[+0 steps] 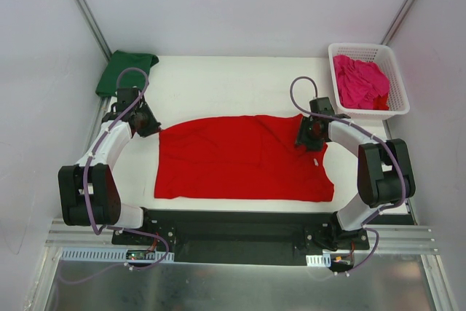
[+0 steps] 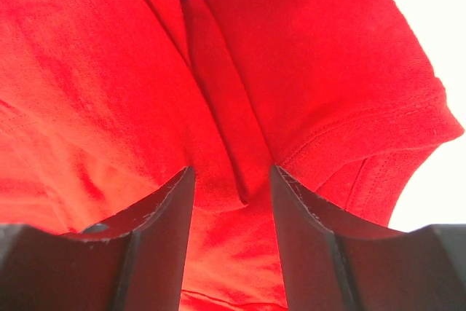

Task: Fold and stack the t-shirts
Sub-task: Fold the other side of the tshirt into a rectangle

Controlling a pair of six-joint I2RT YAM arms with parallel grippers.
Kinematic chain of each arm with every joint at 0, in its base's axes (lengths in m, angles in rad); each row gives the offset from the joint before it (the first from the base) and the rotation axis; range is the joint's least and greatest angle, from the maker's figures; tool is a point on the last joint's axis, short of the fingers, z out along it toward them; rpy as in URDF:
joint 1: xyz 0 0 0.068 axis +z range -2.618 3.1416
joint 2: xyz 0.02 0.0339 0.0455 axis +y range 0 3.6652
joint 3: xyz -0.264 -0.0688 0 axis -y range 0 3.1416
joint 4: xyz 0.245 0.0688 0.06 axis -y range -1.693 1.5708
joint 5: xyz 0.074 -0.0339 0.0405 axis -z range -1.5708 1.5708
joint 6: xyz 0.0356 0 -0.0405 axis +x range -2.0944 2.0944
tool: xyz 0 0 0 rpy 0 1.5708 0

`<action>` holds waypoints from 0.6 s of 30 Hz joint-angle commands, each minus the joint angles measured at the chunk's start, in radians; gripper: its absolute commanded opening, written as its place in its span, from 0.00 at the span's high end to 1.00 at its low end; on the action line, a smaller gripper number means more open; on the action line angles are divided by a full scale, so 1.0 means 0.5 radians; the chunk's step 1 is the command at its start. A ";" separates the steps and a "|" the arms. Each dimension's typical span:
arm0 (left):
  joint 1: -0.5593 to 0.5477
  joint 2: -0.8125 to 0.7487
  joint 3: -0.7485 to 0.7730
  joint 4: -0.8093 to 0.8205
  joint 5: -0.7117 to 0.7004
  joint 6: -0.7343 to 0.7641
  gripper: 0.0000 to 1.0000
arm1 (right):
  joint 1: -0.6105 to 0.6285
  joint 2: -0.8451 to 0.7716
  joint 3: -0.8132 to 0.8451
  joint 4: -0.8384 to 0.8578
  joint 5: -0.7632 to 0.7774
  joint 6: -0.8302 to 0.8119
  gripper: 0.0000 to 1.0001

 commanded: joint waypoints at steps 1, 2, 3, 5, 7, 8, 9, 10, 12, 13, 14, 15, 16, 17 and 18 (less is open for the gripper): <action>0.023 -0.020 -0.011 0.000 -0.010 0.023 1.00 | -0.011 0.000 0.080 0.038 -0.029 -0.025 0.51; 0.020 -0.020 -0.011 0.000 -0.010 0.023 1.00 | -0.011 0.000 0.083 0.044 -0.044 -0.031 0.51; 0.023 -0.020 -0.011 0.000 -0.010 0.023 1.00 | -0.011 -0.006 0.086 0.044 -0.044 -0.031 0.51; 0.023 -0.020 -0.014 0.000 -0.010 0.023 1.00 | -0.011 -0.012 0.089 0.044 -0.051 -0.034 0.51; 0.023 -0.023 -0.011 0.000 -0.007 0.023 1.00 | -0.011 -0.028 0.089 0.038 -0.051 -0.037 0.51; 0.023 -0.023 -0.011 0.000 -0.007 0.023 1.00 | -0.011 -0.037 0.089 0.038 -0.051 -0.037 0.52; 0.023 -0.023 -0.011 0.000 -0.007 0.023 1.00 | -0.011 -0.037 0.089 0.038 -0.047 -0.040 0.51; 0.023 -0.020 -0.011 0.000 -0.007 0.023 1.00 | -0.011 -0.037 0.089 0.035 -0.054 -0.040 0.51; 0.023 -0.020 -0.011 0.000 -0.004 0.020 1.00 | -0.011 -0.028 0.092 0.038 -0.063 -0.040 0.52; 0.023 -0.020 -0.014 0.000 -0.004 0.020 1.00 | -0.011 -0.019 0.086 0.038 -0.081 -0.037 0.52; 0.023 -0.020 -0.011 0.000 -0.004 0.017 1.00 | -0.011 -0.018 0.077 0.047 -0.093 -0.034 0.53; 0.020 -0.020 -0.011 0.000 -0.004 0.017 1.00 | -0.014 -0.012 0.071 0.053 -0.103 -0.031 0.53; 0.023 -0.020 -0.008 0.000 -0.004 0.017 1.00 | -0.011 -0.009 0.068 0.059 -0.118 -0.028 0.54; 0.020 -0.020 -0.008 0.000 -0.004 0.017 1.00 | -0.011 -0.009 0.065 0.062 -0.118 -0.025 0.55; 0.023 -0.020 -0.008 0.000 -0.001 0.017 1.00 | -0.011 -0.012 0.056 0.065 -0.124 -0.019 0.55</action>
